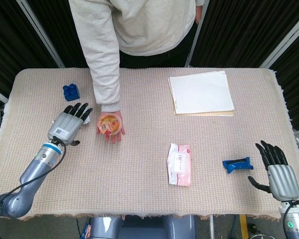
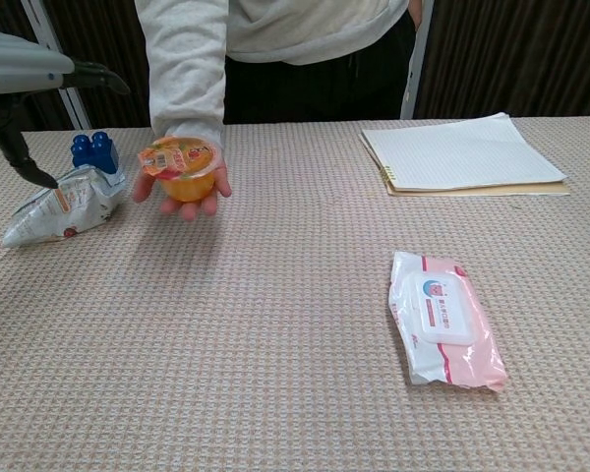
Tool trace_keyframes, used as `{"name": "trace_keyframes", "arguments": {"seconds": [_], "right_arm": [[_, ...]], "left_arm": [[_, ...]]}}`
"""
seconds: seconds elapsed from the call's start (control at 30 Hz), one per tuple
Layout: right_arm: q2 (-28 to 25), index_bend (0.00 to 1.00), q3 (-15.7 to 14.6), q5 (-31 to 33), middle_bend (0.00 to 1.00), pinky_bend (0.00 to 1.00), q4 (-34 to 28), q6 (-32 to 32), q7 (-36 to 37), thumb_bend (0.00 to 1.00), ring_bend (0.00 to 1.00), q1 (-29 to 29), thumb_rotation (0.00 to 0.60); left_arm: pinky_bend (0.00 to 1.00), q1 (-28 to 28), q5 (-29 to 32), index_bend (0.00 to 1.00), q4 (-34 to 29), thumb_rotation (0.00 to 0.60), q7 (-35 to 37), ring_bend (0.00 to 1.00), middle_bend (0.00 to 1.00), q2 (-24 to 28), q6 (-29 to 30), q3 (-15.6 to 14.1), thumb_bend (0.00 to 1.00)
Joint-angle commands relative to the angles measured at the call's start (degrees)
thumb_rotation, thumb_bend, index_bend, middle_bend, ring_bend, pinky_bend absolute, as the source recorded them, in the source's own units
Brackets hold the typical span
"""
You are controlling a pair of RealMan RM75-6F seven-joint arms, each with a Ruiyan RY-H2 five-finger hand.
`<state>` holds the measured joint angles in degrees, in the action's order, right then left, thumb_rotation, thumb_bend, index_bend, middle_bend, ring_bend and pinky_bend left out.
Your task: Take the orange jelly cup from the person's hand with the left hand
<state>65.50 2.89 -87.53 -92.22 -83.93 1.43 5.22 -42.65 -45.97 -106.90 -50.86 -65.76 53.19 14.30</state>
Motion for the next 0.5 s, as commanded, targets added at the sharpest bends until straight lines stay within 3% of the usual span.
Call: {"name": "trace_keyframes", "arguments": {"seconds": [0.03,0.37,0.5], "right_arm": [[-0.1,0.05,0.0,0.0,0.0,0.0,-0.1,0.0,0.1,0.14,0.0,0.0,0.6],[-0.4,0.05,-0.2,0.0,0.0,0.0,-0.4,-0.1,0.4,0.14,0.0,-0.3,0.6],[-0.5,0.05,-0.2,0.0,0.0,0.0,-0.4,-0.2,0.6,0.14,0.0,-0.3,0.6]], "left_arm": [[0.14,-5.5,6.9,0.05,0.5,0.6,-4.8,0.02,0.0,-3.9,0.9,-0.3,0.11],[0.14,-13.6,17.7,0.06,3.9,0.6,-9.4,0.02,0.0,-9.9,4.1,-0.7,0.11],[0.15,-16.0,21.3,0.07,5.5,0.6,-9.8,0.03,0.0,-11.5,4.9,-0.5,0.16]]}}
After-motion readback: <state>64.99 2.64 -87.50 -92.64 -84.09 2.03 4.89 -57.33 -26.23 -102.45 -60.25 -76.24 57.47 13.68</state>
